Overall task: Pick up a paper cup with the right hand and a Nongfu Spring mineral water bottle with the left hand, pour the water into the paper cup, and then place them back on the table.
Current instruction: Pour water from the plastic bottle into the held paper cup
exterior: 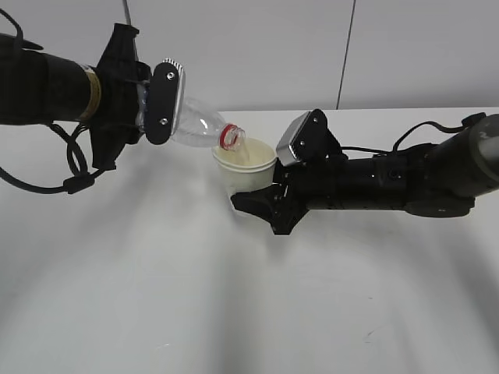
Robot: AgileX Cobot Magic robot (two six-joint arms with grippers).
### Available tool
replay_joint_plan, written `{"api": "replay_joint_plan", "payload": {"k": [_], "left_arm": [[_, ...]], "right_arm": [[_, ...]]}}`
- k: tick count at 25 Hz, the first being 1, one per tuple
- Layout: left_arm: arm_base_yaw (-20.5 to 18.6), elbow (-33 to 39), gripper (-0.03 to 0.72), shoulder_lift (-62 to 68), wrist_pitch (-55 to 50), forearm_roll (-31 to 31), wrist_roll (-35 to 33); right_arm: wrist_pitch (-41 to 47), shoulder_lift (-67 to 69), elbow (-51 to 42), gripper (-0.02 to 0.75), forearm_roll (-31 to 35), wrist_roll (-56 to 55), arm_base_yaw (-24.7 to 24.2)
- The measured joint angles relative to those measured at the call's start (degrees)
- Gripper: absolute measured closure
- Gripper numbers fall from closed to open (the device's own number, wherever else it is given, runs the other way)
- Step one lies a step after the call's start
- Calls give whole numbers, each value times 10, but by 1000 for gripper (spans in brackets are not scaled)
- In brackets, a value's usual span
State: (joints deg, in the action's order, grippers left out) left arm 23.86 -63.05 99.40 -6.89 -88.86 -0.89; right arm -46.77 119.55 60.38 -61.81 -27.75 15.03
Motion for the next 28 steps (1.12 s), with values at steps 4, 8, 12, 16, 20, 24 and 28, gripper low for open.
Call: {"api": "replay_joint_plan", "payload": {"k": [4, 8, 12, 16, 20, 24, 28], "left_arm": [[1, 0, 328, 0, -7, -7, -3], [1, 0, 328, 0, -8, -12, -4], [1, 0, 328, 0, -14, -22, -4], [1, -1, 328, 0, -20, -29, -4], [1, -1, 328, 0, -20, -35, -4], [1, -1, 328, 0, -20, -36, -4], [1, -1, 328, 0, -20, -37, -4]], "right_arm": [[0, 0, 0, 253, -5, -1, 0], [1, 0, 0, 253, -11, -2, 0], [1, 0, 0, 253, -23, -3, 0], [1, 0, 0, 253, -29, -4, 0], [1, 0, 0, 253, -29, -5, 0], [1, 0, 0, 253, -30, -5, 0], [1, 0, 0, 253, -30, -5, 0]]}}
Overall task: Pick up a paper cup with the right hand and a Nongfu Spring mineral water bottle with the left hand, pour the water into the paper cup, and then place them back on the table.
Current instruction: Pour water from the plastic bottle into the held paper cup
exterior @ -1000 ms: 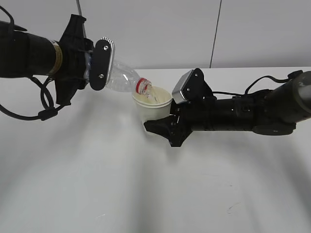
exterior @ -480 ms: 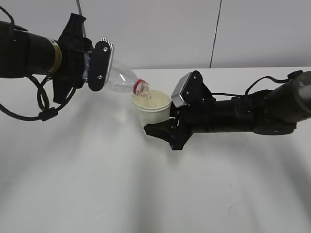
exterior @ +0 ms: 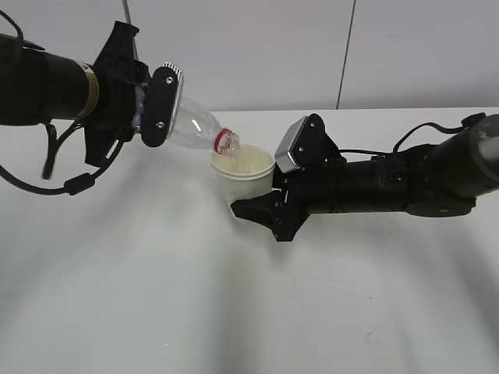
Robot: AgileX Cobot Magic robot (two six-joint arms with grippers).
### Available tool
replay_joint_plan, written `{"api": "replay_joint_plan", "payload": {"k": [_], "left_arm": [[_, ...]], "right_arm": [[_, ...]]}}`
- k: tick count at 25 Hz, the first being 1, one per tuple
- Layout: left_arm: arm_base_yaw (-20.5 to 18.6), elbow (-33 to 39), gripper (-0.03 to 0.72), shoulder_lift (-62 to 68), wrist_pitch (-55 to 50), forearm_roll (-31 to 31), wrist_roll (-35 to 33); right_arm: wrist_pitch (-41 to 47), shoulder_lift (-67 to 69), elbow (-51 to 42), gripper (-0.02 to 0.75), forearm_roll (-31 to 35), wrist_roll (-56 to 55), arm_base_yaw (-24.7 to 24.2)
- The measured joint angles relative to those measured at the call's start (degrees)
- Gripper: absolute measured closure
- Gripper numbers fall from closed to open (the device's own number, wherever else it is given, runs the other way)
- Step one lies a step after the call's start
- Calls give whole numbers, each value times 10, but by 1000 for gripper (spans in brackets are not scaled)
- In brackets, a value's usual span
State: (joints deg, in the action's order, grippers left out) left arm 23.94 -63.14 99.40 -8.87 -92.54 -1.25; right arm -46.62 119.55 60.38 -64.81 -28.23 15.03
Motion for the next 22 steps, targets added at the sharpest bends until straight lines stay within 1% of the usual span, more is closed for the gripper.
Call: {"api": "replay_joint_plan", "payload": {"k": [3, 9, 14, 17, 18, 20, 22], "left_arm": [[0, 0, 328, 0, 0, 2, 1], [0, 0, 328, 0, 1, 8, 29], [0, 0, 328, 0, 9, 42, 49], [0, 0, 328, 0, 28, 98, 72], [0, 0, 328, 0, 36, 128, 81], [0, 0, 328, 0, 51, 197, 96], [0, 0, 328, 0, 64, 285, 103]], "right_arm": [[1, 0, 0, 253, 0, 0, 0], [1, 0, 0, 253, 2, 0, 0], [-12, 0, 0, 253, 37, 25, 0], [-25, 0, 0, 253, 63, 42, 0], [-26, 0, 0, 253, 72, 47, 0], [-26, 0, 0, 253, 86, 54, 0], [-28, 0, 0, 253, 102, 59, 0]]}}
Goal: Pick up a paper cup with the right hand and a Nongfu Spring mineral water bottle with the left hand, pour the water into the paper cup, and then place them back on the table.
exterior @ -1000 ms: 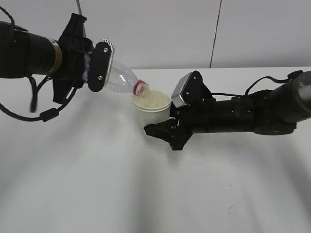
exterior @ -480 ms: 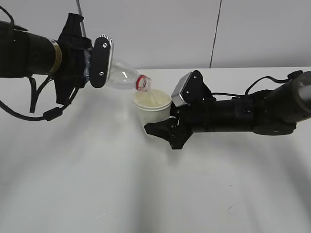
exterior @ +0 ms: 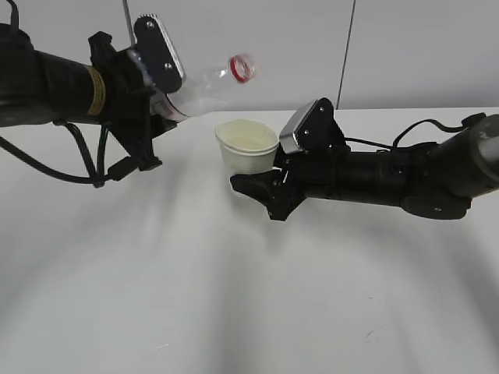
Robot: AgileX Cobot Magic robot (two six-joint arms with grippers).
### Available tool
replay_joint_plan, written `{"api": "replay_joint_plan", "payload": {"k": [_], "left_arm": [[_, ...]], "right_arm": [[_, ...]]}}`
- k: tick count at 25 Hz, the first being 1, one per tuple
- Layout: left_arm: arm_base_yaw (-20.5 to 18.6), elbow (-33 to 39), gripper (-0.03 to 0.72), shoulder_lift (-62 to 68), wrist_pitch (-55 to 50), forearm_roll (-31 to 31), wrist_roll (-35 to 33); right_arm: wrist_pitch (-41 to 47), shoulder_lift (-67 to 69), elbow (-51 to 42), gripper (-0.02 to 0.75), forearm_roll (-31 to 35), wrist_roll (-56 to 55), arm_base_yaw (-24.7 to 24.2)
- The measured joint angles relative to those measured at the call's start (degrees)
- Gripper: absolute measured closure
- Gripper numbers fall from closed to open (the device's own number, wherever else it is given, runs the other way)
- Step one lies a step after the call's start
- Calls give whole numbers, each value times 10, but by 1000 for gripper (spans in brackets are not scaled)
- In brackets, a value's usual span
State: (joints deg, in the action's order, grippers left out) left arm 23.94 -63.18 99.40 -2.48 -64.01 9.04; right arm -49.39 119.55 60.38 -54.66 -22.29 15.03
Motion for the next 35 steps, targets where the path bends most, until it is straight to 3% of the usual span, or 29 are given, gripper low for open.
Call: {"api": "replay_joint_plan", "payload": {"k": [6, 11, 21, 30, 35], "left_arm": [[-4, 14, 328, 7, 82, 243, 7], [-14, 94, 328, 16, 234, 353, 8], [-21, 184, 329, 42, 403, 420, 4], [-23, 189, 329, 103, 488, 444, 4], [-23, 189, 329, 136, 543, 453, 3]], "right_arm": [[-9, 0, 0, 253, 61, 5, -1], [-13, 0, 0, 253, 95, 6, -19], [-13, 0, -3, 253, 101, 15, -85], [-17, 26, -33, 253, 138, 94, -98], [-75, 68, -33, 253, 186, 133, -98]]}}
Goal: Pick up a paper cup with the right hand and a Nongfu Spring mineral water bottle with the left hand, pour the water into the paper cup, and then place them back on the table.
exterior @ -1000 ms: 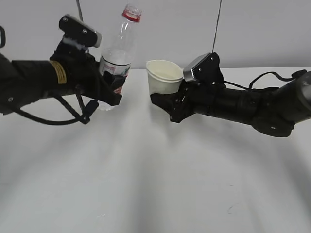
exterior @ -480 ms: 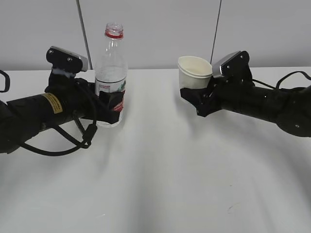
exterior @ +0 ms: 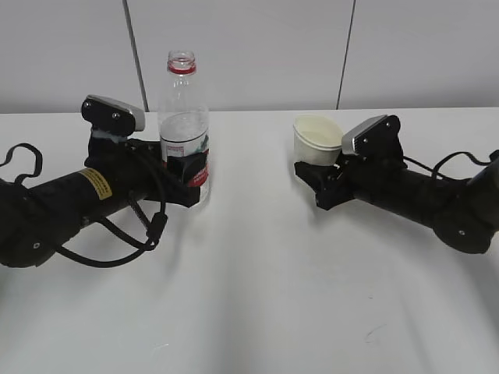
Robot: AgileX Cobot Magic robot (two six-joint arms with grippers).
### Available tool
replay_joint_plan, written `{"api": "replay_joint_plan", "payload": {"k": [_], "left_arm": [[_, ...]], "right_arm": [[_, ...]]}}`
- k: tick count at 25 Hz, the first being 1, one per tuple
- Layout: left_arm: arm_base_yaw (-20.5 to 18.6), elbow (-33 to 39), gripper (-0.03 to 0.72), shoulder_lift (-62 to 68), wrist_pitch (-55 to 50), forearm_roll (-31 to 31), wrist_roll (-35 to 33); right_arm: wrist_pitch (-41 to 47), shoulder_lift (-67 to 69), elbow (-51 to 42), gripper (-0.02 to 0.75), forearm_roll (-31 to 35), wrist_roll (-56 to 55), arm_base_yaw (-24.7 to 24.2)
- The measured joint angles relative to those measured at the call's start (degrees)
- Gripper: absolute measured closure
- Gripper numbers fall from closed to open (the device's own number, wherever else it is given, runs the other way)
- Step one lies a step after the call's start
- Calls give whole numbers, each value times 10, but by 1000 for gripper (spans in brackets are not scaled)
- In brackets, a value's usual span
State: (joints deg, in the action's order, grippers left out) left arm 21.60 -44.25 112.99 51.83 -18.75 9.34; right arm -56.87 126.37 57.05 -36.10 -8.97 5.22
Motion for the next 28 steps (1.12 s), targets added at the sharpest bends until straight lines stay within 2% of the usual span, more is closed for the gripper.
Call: {"api": "replay_joint_plan", "payload": {"k": [4, 9, 19, 21, 23, 25, 28], "left_arm": [[0, 0, 329, 28, 41, 3, 0], [0, 0, 330, 52, 61, 5, 11], [0, -1, 330, 70, 80, 6, 21], [0, -1, 330, 70, 80, 6, 21], [0, -1, 305, 70, 79, 6, 21], [0, -1, 249, 70, 77, 6, 21], [0, 1, 162, 70, 71, 7, 21]], "right_arm": [[-54, 45, 0, 253, 19, 33, 0], [-67, 63, 0, 253, 26, 44, 0], [-41, 66, 0, 251, 42, 49, 0], [-41, 66, 0, 216, 42, 49, 0], [-41, 66, 0, 154, 43, 50, 0], [-41, 66, 0, 91, 43, 50, 0], [-44, 66, -6, 80, 44, 48, 0]]}}
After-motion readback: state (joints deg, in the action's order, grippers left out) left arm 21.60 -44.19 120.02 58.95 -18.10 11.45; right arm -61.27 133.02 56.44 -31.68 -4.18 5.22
